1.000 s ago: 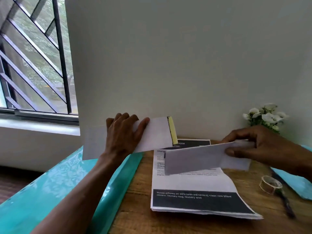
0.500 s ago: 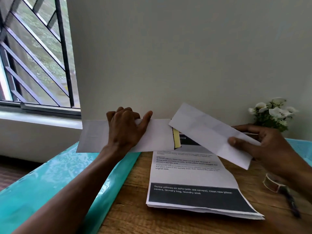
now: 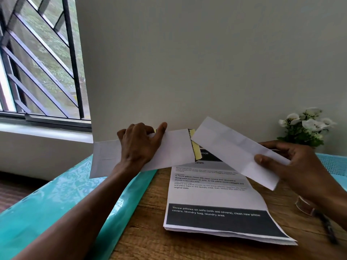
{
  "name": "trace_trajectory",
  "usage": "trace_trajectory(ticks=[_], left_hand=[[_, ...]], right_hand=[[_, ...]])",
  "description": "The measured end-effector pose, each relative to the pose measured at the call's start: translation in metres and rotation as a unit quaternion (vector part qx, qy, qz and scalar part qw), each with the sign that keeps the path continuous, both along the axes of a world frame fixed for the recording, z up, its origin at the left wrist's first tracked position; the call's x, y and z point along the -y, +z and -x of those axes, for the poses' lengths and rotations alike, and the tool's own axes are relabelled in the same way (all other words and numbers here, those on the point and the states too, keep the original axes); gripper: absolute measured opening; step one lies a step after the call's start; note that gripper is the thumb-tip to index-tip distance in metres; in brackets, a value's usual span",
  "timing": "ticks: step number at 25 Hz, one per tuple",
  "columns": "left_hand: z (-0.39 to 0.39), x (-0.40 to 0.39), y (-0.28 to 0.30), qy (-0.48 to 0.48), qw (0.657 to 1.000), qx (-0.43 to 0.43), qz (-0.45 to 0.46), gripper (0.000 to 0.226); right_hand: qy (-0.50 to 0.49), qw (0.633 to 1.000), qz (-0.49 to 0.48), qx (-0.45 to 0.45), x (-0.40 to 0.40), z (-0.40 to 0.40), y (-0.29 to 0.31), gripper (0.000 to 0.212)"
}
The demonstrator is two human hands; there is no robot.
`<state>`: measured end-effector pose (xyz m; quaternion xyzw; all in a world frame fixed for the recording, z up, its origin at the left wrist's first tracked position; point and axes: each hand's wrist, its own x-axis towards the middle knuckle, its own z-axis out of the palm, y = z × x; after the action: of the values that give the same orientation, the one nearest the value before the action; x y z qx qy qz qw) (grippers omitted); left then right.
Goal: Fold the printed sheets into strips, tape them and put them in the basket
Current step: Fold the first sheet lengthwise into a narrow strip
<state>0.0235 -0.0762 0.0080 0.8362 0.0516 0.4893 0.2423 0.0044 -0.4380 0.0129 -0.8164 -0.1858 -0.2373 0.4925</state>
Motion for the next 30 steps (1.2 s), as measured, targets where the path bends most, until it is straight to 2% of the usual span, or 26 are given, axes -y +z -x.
trace_trajectory(ticks=[5,12,15,18,19,22,24,28,30], left_hand=[[-0.001,0.002,0.0,0.011,1.0,-0.007,0.011,0.067],[0.0,0.003,-0.002,0.002,1.0,-0.004,0.0,0.067],[0.0,0.007,-0.005,-0.03,0.999,-0.012,-0.001,0.068],[0.002,0.016,-0.007,-0.101,0.99,-0.066,-0.068,0.063],[0.004,0.018,-0.006,-0.131,0.981,-0.1,-0.106,0.068],[0.005,0.018,-0.009,-0.182,0.938,-0.193,-0.224,0.116],[0.002,0.017,-0.012,-0.168,0.928,-0.192,-0.272,0.124],[0.001,0.017,-0.014,-0.158,0.927,-0.149,-0.307,0.115],[0.003,0.018,-0.012,-0.155,0.925,-0.139,-0.319,0.116]], right_hand=[[0.042,0.999,0.011,-0.008,-0.002,0.0,-0.002,0.021],[0.04,0.998,0.043,-0.027,-0.001,0.001,-0.003,0.022],[0.053,0.997,0.043,-0.033,-0.001,0.001,-0.004,0.022],[0.054,0.997,0.03,-0.036,-0.002,0.0,-0.007,0.024],[0.053,0.998,0.028,-0.035,-0.003,0.0,-0.007,0.024],[0.051,0.998,0.025,-0.036,-0.003,-0.002,-0.009,0.024],[0.06,0.997,0.017,-0.042,-0.002,-0.002,-0.009,0.027],[0.12,0.99,0.022,-0.068,0.0,0.0,-0.006,0.048],[0.136,0.987,0.029,-0.081,0.003,0.004,-0.001,0.048]])
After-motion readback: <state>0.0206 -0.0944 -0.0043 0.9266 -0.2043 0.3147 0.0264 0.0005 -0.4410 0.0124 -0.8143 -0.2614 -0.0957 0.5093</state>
